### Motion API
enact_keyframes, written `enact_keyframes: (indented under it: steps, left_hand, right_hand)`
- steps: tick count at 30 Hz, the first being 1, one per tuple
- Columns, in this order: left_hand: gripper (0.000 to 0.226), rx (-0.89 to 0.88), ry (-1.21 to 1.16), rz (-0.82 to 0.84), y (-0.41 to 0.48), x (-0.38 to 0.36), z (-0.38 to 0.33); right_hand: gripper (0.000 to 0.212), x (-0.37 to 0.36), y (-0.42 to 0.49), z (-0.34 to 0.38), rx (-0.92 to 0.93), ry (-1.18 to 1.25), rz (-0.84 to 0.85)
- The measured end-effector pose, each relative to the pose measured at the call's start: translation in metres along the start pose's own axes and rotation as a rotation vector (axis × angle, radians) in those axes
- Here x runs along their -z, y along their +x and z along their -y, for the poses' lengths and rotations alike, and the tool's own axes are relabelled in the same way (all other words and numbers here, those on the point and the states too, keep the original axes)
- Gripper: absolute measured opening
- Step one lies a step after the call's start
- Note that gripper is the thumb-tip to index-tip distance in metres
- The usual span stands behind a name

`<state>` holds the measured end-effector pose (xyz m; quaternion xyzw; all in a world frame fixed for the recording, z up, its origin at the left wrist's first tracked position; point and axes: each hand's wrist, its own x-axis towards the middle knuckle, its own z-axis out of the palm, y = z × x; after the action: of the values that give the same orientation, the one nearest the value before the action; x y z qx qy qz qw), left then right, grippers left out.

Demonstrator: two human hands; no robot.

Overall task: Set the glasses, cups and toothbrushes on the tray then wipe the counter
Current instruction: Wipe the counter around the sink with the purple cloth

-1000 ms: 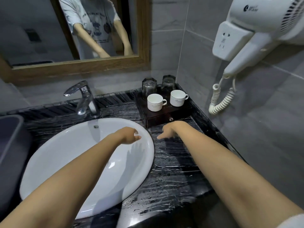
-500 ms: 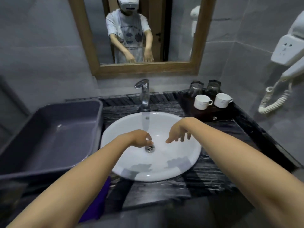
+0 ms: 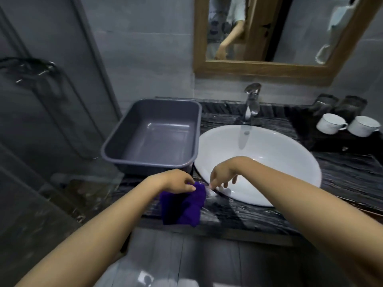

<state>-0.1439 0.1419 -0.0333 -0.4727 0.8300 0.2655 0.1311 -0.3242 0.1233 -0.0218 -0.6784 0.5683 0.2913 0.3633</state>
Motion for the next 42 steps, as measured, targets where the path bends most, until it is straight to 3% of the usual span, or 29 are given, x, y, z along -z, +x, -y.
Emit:
enact_keyframes:
  steps: [3, 7, 14, 20, 23, 27, 34, 38, 42]
  left_hand:
    - [0.043, 0.081, -0.036, -0.063, -0.008, -0.019, 0.027]
    - [0.05, 0.138, -0.074, -0.146, -0.01, -0.055, 0.05]
    - [0.069, 0.193, -0.148, -0.429, -0.006, -0.11, 0.05]
    - [0.058, 0.202, -0.083, -0.508, 0.001, -0.115, 0.055]
    - [0.039, 0.184, -0.032, -0.572, 0.005, -0.109, 0.056]
    - [0.027, 0.134, -0.045, -0.509, 0.009, -0.101, 0.055]
    - [0.018, 0.042, -0.332, -0.536, 0.001, -0.081, 0.04]
    - [0.015, -0.022, -0.43, -0.597, -0.001, -0.057, 0.016]
    - [0.015, -0.092, -0.511, -0.697, 0.003, -0.035, -0.015]
  right_hand:
    - [0.045, -0.011, 0.013, 0.02, 0.084, -0.078, -0.026]
    - [0.039, -0.039, 0.032, 0.036, 0.215, -0.188, -0.227]
    - [0.06, -0.103, 0.06, 0.043, 0.17, -0.059, -0.595]
    - [0.046, -0.112, 0.065, 0.042, 0.16, -0.006, -0.73]
    - [0.037, -0.111, 0.065, 0.039, 0.171, 0.08, -0.757]
    - [0.027, -0.103, 0.061, 0.033, 0.175, 0.261, -0.783]
    - [0.013, -0.084, 0.038, 0.012, 0.224, 0.56, -0.715]
    - [0.017, -0.074, 0.017, -0.009, 0.227, 0.71, -0.738]
    - [0.037, -0.062, -0.009, -0.032, 0.093, 0.921, -0.663]
